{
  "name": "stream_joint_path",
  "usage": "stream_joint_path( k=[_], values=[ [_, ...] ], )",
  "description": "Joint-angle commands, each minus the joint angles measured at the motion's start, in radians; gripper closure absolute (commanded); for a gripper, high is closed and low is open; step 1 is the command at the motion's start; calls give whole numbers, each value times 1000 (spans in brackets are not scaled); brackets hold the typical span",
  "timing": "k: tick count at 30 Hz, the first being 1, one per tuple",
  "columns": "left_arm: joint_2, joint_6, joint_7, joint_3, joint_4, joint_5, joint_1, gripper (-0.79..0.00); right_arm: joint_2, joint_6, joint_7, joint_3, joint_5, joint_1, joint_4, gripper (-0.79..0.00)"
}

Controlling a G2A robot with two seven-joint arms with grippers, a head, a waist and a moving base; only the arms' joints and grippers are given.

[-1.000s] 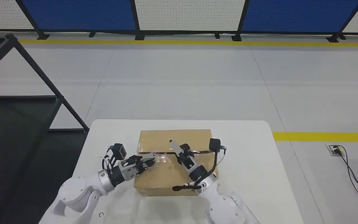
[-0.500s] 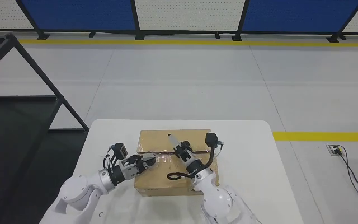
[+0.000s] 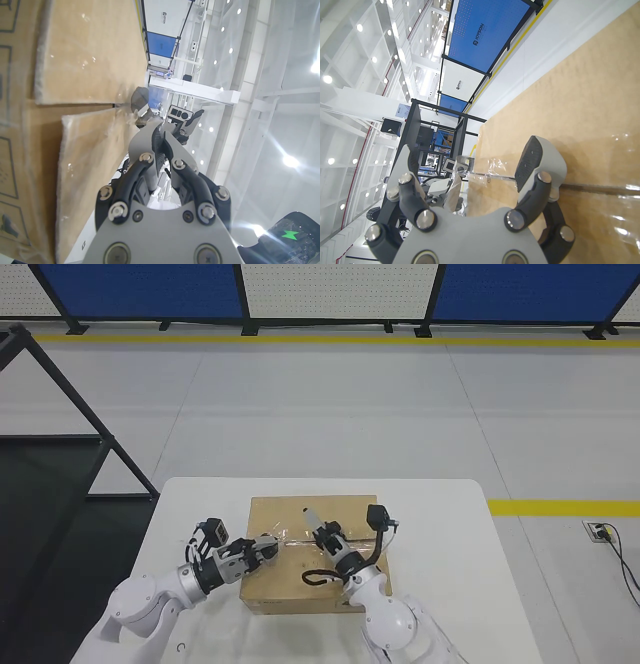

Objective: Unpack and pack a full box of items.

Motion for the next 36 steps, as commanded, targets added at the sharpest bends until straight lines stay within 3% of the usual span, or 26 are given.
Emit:
stream_joint_path(
  k=[1, 5, 6, 7, 13, 16, 17, 18, 19, 20, 36],
  values=[
    [-1, -5, 2, 0, 2, -8, 0, 0, 0, -7, 2, 1, -4, -4, -3, -785],
    [-4, -14, -4, -6, 4, -48, 3, 0, 0, -19, 11, 1, -11, -8, -5, -785],
    [-4, -18, -4, -9, 5, -54, 4, -18, 0, -24, 11, 1, -14, -9, -5, -785],
    [-4, -20, -6, -12, 4, -61, 7, -102, 0, -31, 12, 0, -17, -10, -6, -785],
    [-3, -23, -26, -25, 2, -86, 17, -163, -1, -55, 17, -5, -32, -16, -9, -785],
    [-4, -21, -26, -25, 1, -86, 19, -468, -2, -61, 20, -8, -36, -17, -10, -785],
    [-4, -21, -26, -26, 1, -85, 20, -502, -3, -67, 21, -9, -36, -17, -12, -785],
    [-4, -20, -24, -26, 2, -86, 20, -600, -3, -74, 24, -9, -37, -19, -12, -785],
    [-4, -19, -22, -26, 2, -88, 21, -748, -2, -85, 26, -9, -36, -21, -15, -785],
    [-5, -19, -20, -26, 2, -90, 21, -785, -2, -93, 30, -9, -35, -25, -16, -785],
    [-9, -30, -16, -31, 2, -111, 28, -785, 1, -123, 44, 5, -43, -62, -41, -785]
  ],
)
